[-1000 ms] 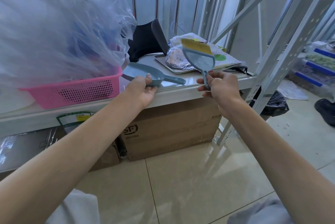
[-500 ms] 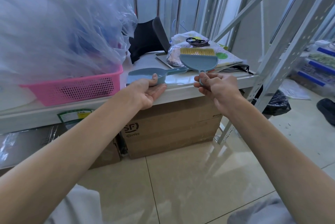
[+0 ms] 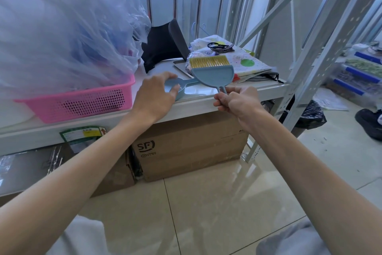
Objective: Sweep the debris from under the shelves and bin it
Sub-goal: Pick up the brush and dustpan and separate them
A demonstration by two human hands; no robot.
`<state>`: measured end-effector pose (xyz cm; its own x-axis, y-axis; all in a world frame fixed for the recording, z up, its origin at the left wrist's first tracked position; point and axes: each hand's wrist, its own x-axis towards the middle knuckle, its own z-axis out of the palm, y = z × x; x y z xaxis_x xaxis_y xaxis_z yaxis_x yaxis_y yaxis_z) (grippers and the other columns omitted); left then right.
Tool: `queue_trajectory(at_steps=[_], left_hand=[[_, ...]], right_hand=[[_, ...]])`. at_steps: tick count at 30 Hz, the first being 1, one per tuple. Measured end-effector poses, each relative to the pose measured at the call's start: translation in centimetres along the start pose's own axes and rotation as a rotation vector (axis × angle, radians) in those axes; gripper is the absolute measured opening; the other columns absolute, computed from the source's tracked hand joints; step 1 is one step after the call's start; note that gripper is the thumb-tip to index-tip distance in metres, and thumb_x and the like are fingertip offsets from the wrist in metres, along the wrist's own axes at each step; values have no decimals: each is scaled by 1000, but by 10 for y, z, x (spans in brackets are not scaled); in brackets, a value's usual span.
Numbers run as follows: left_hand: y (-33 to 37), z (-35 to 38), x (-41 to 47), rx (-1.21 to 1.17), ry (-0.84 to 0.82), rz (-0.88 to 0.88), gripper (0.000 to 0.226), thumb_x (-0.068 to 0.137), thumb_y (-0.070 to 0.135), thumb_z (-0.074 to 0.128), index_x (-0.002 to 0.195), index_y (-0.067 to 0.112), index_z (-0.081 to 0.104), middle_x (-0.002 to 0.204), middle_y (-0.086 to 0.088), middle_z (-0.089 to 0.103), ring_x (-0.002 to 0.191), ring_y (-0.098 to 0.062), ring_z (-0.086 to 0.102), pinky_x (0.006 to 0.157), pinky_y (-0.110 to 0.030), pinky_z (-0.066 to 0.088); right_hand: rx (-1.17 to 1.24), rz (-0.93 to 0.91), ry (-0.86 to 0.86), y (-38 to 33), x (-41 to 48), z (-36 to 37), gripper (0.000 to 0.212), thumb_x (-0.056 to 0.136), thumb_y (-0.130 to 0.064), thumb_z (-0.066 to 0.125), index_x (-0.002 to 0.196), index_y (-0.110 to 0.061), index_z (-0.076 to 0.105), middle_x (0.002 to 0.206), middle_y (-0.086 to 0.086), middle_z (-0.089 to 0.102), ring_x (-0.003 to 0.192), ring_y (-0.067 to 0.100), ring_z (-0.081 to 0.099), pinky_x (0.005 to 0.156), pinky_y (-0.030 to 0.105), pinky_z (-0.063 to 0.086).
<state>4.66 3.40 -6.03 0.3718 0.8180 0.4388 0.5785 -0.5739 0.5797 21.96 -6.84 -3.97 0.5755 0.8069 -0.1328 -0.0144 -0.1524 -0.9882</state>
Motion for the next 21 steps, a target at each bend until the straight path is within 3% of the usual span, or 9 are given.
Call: queue_trajectory(at_steps=[5, 11, 21], left_hand=[[-1, 8, -5, 208, -177, 5, 44, 101, 34, 49, 144, 28, 46, 151, -2, 43, 140, -22, 37, 108, -42, 35], [-8, 11, 0, 148, -140, -27, 32, 100, 25, 49, 128, 35, 62, 132, 1, 62, 124, -26, 53, 98, -46, 47], [-15, 20, 6, 126, -91, -15, 31, 101, 20, 48, 123, 30, 67, 124, 1, 67, 112, -24, 60, 93, -43, 51]], right_hand=[[-48, -5, 10, 1, 0, 1, 14, 94, 0, 56, 87, -12, 58, 85, 9, 63, 70, 13, 61, 58, 19, 56], [-87, -26, 26, 4, 2, 0, 12, 97, -2, 52, 100, -12, 57, 82, 6, 62, 68, 10, 60, 55, 16, 54], [-103, -34, 67, 9, 7, -3, 16, 99, -1, 44, 103, -10, 56, 81, 6, 57, 67, 12, 55, 57, 20, 53]])
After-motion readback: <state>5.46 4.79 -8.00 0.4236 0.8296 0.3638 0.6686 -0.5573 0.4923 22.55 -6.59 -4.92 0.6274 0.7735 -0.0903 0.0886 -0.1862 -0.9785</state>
